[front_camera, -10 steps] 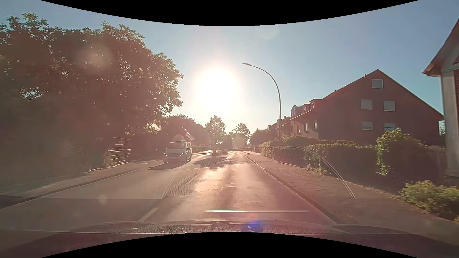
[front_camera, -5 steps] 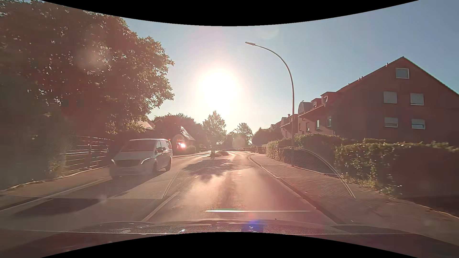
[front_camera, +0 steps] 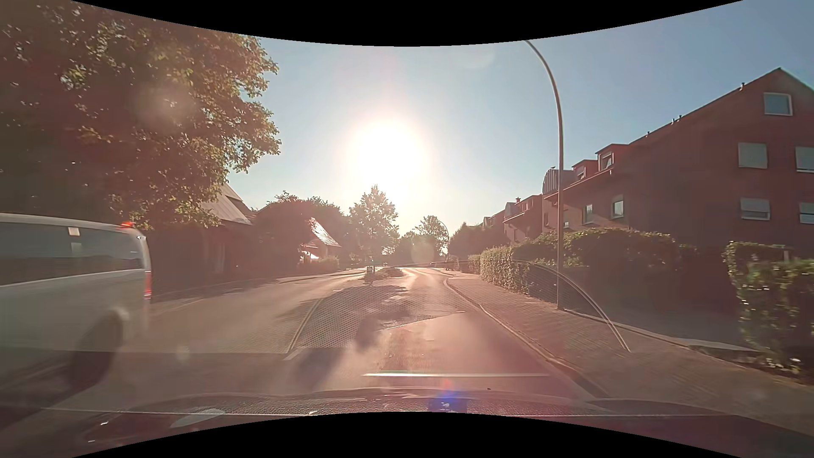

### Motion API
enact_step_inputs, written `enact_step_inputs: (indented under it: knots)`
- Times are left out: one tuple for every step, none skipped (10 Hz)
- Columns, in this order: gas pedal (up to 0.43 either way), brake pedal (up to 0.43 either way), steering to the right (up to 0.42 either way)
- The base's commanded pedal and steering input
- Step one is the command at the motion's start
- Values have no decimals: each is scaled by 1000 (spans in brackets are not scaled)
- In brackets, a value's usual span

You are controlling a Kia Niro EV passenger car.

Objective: Follow the waypoints while adhering to traffic rules and regulations

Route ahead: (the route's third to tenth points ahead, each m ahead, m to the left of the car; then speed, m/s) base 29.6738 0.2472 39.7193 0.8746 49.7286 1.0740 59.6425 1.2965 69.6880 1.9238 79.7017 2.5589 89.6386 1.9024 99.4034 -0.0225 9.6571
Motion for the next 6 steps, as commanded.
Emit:
enact_step_inputs:
  knots:
    - [339, 0, 3]
    - [331, 0, 3]
    - [319, 0, 3]
    - [319, 0, 4]
    - [311, 0, 5]
    - [287, 0, 5]
